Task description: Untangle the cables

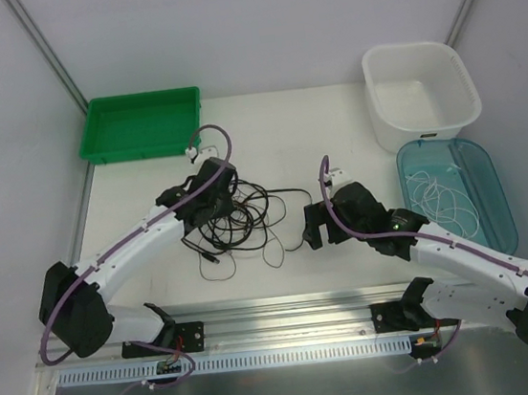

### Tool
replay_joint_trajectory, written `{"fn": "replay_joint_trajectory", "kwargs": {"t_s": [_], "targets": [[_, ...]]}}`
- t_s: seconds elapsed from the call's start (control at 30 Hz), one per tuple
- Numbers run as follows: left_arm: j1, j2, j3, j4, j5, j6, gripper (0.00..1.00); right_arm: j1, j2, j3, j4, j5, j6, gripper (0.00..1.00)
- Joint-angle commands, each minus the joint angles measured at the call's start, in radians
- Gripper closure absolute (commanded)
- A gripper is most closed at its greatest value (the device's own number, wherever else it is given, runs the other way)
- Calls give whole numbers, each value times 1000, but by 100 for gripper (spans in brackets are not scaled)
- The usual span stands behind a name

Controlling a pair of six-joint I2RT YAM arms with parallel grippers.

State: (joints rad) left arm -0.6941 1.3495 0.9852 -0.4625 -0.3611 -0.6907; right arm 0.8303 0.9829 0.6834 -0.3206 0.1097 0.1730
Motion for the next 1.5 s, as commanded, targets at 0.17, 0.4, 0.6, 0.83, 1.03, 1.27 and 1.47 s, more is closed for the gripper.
{"fn": "replay_joint_trajectory", "kwargs": {"t_s": [0.17, 0.4, 0.6, 0.83, 1.03, 1.27, 1.47], "targets": [[-5, -145, 366, -177, -18, 316, 100, 6, -21, -2, 31, 31, 13, 1], [-2, -176, 739, -281, -62, 468, 100, 6, -9, -1, 41, 27, 19, 1], [-2, -213, 855, -281, -41, 502, 100, 9, -4, 1, 48, 27, 25, 1], [-2, -184, 987, -281, -108, 592, 100, 9, 13, 1, 63, 16, 34, 1], [8, -139, 975, -280, -183, 631, 100, 16, 28, 7, 69, 10, 42, 1], [108, -70, 844, -243, -187, 608, 100, 24, 22, -4, 60, 8, 34, 1], [221, -4, 828, -182, -157, 574, 100, 26, 20, -27, 61, 1, 34, 3]]}}
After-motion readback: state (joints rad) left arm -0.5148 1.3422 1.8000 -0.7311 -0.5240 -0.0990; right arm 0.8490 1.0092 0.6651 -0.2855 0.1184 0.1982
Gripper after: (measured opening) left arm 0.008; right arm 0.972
